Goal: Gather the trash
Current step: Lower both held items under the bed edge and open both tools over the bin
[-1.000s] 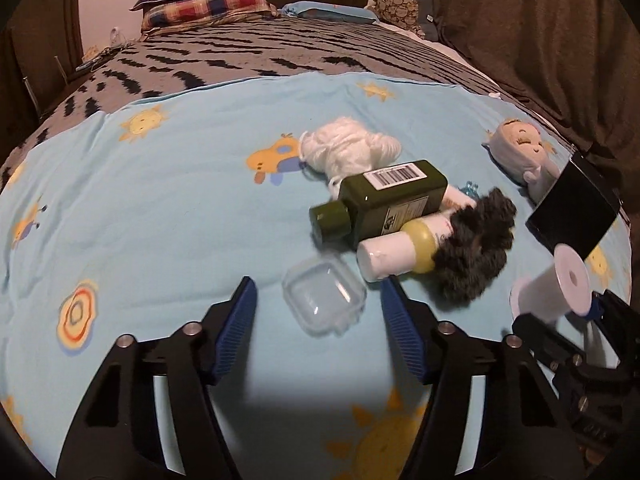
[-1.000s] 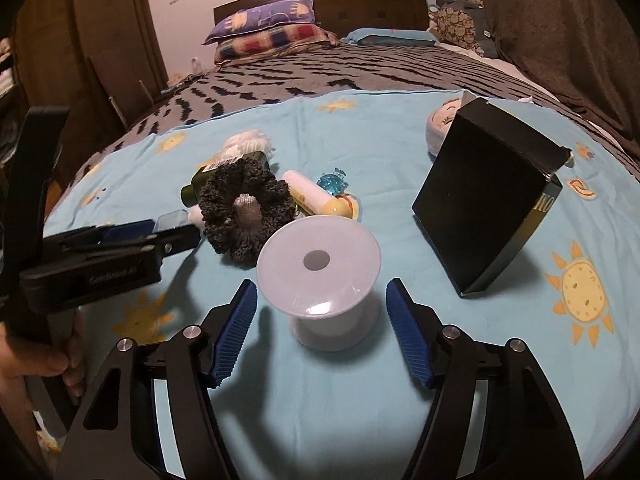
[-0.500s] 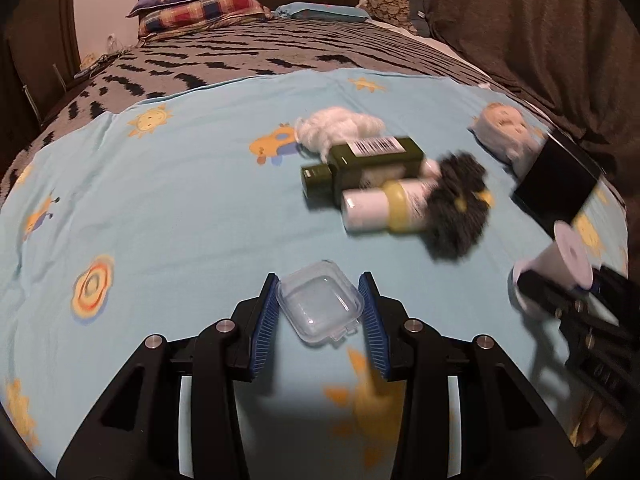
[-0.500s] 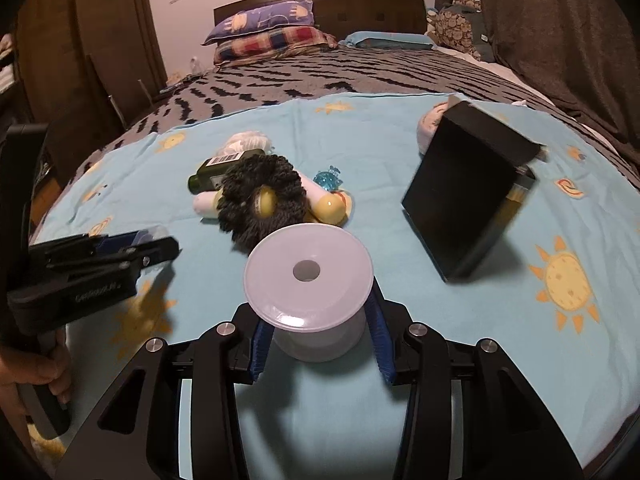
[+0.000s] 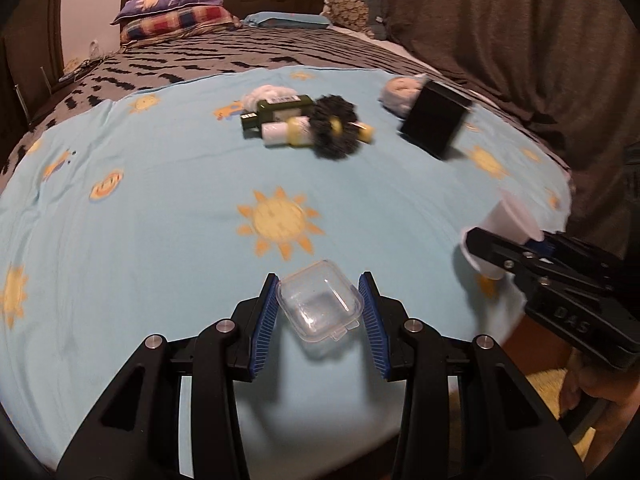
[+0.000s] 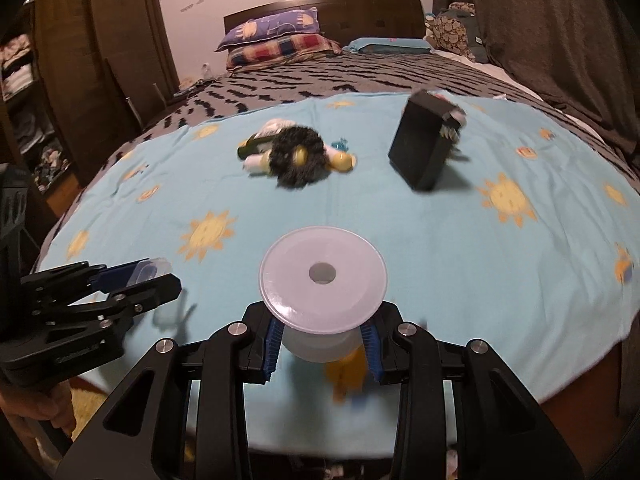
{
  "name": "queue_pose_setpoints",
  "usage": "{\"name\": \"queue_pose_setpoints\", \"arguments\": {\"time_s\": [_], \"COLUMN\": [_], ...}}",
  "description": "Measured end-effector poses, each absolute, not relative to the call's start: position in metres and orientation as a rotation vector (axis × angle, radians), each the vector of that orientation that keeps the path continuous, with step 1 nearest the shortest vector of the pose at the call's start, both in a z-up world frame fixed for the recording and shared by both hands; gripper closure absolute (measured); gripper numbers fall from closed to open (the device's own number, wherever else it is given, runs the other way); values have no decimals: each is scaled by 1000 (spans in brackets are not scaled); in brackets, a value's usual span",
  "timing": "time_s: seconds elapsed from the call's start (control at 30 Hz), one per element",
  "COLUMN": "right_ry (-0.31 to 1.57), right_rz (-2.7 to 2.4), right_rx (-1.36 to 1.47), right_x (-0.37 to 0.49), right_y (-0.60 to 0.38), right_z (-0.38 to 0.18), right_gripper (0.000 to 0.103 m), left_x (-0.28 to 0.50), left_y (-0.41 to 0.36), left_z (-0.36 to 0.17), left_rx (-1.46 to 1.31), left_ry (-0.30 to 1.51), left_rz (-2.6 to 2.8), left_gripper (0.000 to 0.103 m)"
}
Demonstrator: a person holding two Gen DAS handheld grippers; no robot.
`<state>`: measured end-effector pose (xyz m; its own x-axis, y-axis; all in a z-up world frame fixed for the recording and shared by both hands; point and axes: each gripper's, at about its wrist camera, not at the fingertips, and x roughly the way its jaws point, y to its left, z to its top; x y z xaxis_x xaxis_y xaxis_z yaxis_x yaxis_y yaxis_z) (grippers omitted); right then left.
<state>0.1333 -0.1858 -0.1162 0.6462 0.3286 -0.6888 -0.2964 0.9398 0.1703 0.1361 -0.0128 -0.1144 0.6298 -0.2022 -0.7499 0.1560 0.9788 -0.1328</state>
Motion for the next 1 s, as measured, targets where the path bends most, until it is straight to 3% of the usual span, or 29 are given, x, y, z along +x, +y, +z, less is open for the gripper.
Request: {"name": "queue_pose_setpoints", "arguments": {"time_s": [0.4,1.0], "right_ry": [847,1077], "right_rz": [359,349], "right_rx": [50,27], "right_x": [53,24], "right_y": [-210,-198], "right_z": [-146,-243], "right_gripper": [68,68], "left_x": [48,9], "left_y": [-43,-58], "left_z": [-144,-257], "left_rx": [-83,-79], "left_ry": [898,1131], "left_rz": [-314,-340], "left_gripper": [64,64]}}
